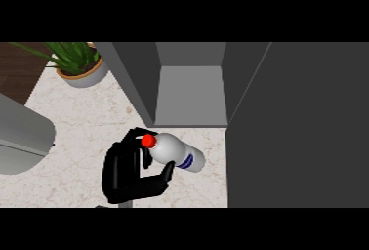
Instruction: Pick up the bottled water, place it into the cabinet and close the cabinet
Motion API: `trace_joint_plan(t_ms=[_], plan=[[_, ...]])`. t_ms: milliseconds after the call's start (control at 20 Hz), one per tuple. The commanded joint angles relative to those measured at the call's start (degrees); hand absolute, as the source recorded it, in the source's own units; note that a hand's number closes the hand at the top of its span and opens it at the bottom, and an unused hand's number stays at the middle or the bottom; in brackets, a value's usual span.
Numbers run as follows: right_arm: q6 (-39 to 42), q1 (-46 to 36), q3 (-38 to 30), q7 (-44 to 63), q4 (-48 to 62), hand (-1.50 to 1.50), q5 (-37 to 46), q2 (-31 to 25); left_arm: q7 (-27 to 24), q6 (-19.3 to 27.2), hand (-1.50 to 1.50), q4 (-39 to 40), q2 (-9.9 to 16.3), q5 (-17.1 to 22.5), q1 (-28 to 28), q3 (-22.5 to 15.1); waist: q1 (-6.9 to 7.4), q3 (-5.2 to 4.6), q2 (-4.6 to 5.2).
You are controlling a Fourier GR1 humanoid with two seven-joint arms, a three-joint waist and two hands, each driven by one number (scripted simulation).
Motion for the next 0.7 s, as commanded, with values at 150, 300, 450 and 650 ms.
trace_joint_plan(t_ms=[150,300,450,650], plan=[[1.62,-0.4,-4.02,3.42,-4.15,-1.5,-7.71,-1.51,6.78,11.01,1.5,-4.24,-0.15,-1.54,-6.8,-9.8,-0.59,0.13,0.02],[-0.79,-3.15,-0.51,7.18,-6.1,-1.5,-6.73,0.11,8.95,18.49,1.5,-5.27,-0.15,-0.65,-10.67,-15.24,-0.36,0.1,0.2],[-0.79,-2.66,-0.73,8.78,-8.09,-1.5,-7.06,-0.12,13.34,23.23,1.5,-3.21,-0.15,-0.35,-19.72,-12.7,-0.74,0.1,0.25],[-0.18,-3.59,0.95,6.48,-6.06,-1.5,-2.86,1.86,15.36,33.29,1.5,-0.77,-0.15,-0.07,-26.8,-16.4,-1.21,0.11,0.1]])
